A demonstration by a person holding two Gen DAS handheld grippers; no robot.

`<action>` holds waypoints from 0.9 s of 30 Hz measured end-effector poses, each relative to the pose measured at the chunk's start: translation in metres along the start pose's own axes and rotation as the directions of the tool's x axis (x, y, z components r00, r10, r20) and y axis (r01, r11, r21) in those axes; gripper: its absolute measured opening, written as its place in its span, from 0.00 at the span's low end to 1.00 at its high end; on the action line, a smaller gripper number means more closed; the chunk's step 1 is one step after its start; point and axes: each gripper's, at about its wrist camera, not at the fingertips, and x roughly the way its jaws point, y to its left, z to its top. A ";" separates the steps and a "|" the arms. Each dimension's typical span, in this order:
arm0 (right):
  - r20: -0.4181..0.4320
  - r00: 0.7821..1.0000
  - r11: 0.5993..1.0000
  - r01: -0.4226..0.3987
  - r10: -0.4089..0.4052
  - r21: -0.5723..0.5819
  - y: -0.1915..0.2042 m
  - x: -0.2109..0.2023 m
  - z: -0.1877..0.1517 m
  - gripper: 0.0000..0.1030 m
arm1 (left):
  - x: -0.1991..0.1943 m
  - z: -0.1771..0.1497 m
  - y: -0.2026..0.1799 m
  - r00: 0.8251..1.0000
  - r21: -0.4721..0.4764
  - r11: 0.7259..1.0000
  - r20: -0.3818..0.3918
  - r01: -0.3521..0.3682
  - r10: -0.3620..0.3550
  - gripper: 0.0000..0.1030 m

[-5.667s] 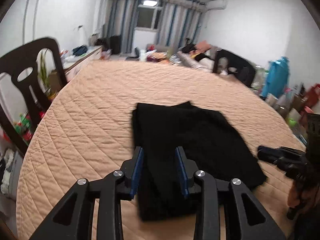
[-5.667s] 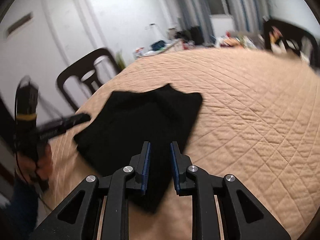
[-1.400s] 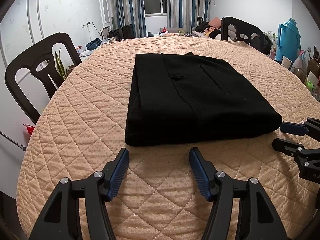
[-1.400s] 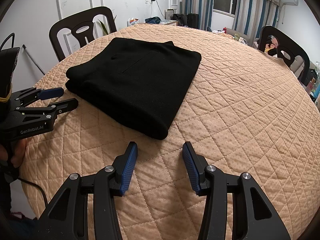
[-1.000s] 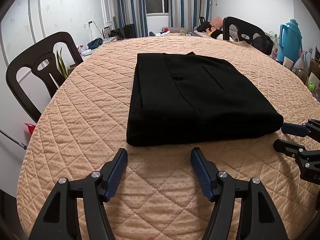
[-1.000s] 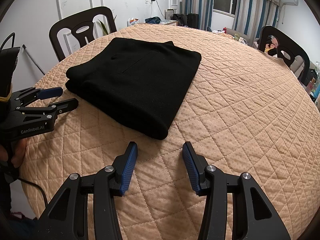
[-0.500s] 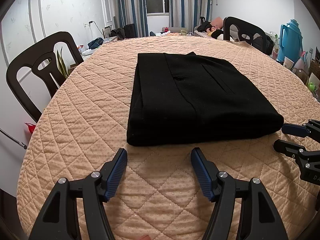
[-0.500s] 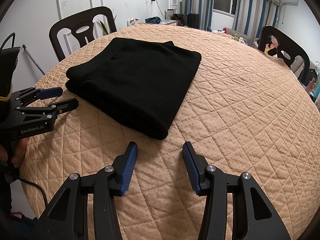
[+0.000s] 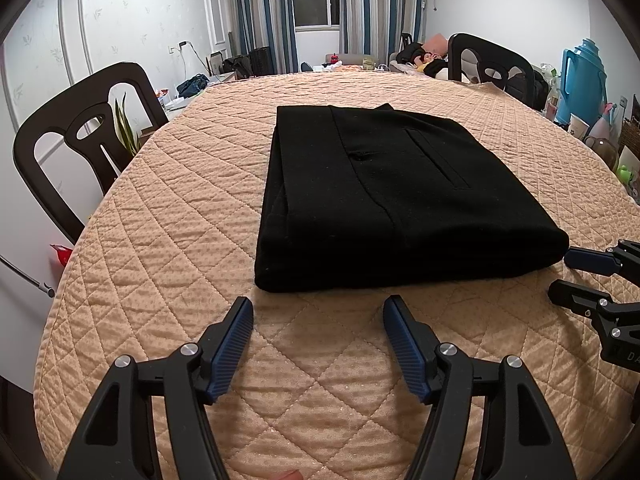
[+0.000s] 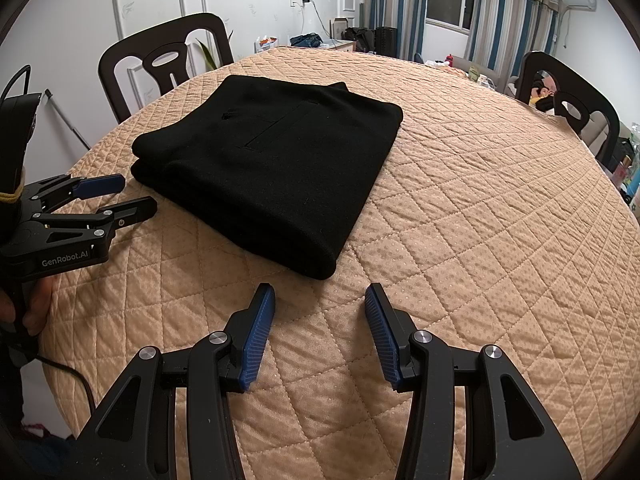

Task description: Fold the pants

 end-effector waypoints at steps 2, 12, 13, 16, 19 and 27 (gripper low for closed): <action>0.000 1.000 1.000 0.000 0.000 0.000 0.000 0.000 0.000 0.46 | 0.000 0.000 -0.001 1.000 -0.002 1.000 -0.001 0.000 0.000 0.69; 0.000 1.000 1.000 0.000 0.000 0.000 0.000 0.000 0.000 0.47 | 0.000 0.000 0.000 1.000 -0.002 1.000 -0.001 -0.001 0.001 0.69; 0.000 1.000 1.000 0.000 0.000 0.000 0.000 0.000 0.000 0.47 | 0.000 0.000 0.000 1.000 -0.002 1.000 -0.001 -0.001 0.001 0.69; 0.000 1.000 1.000 0.000 0.000 0.000 -0.001 0.000 0.000 0.47 | 0.000 0.000 0.000 1.000 -0.002 1.000 -0.001 -0.004 0.004 0.70; 0.000 1.000 1.000 0.000 0.000 0.000 -0.001 0.000 0.000 0.47 | 0.000 -0.001 -0.001 1.000 -0.003 1.000 -0.001 -0.005 0.005 0.70; 0.000 1.000 1.000 0.000 0.000 0.000 0.000 0.000 0.000 0.47 | 0.000 -0.001 0.000 1.000 -0.002 1.000 -0.001 -0.006 0.006 0.70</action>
